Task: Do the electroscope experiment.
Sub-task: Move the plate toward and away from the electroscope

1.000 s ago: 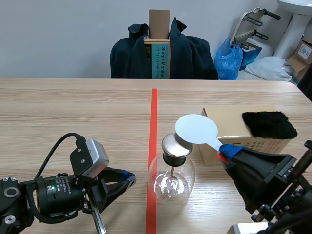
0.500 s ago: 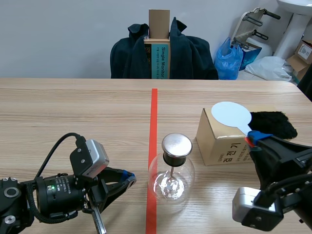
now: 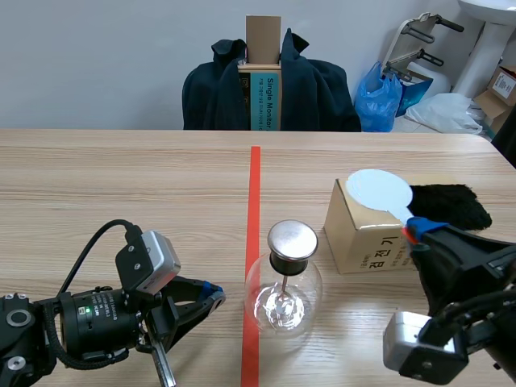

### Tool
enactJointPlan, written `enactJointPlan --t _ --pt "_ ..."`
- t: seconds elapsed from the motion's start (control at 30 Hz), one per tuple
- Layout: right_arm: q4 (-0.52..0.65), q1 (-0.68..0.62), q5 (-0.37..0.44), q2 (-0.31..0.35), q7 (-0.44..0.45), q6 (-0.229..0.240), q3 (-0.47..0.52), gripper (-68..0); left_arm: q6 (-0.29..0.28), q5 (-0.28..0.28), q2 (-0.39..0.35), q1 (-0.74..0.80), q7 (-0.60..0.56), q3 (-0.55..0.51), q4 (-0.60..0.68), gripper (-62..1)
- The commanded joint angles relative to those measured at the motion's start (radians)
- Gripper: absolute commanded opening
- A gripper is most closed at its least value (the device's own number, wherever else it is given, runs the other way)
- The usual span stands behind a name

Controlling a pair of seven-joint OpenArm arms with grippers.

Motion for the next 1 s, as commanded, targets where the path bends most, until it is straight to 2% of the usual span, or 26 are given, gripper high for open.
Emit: enactJointPlan --t 0.0,0.27,0.5,0.73,0.97 --pt "0.024 0.009 0.011 0.009 0.029 -0.012 0.006 -66.7 -0.002 -0.01 0.008 0.005 -0.017 -0.01 0.013 -58.5" --pt "0.024 0.009 0.011 0.009 0.2 -0.012 0.006 -66.7 -0.002 -0.01 0.008 0.005 -0.017 -0.01 0.013 -58.5" --pt "0.024 0.009 0.011 0.009 0.31 -0.013 0.006 -66.7 -0.002 -0.01 0.008 0.005 -0.017 -0.01 0.013 -58.5" --pt "0.024 0.009 0.011 0.009 0.375 -0.013 0.006 -66.7 -0.002 -0.01 0.008 0.005 -0.017 -0.01 0.013 -58.5" --pt "0.024 0.009 0.011 0.008 0.388 -0.013 0.006 -66.7 -0.002 -0.01 0.008 0.005 -0.017 -0.01 0.013 -58.5"
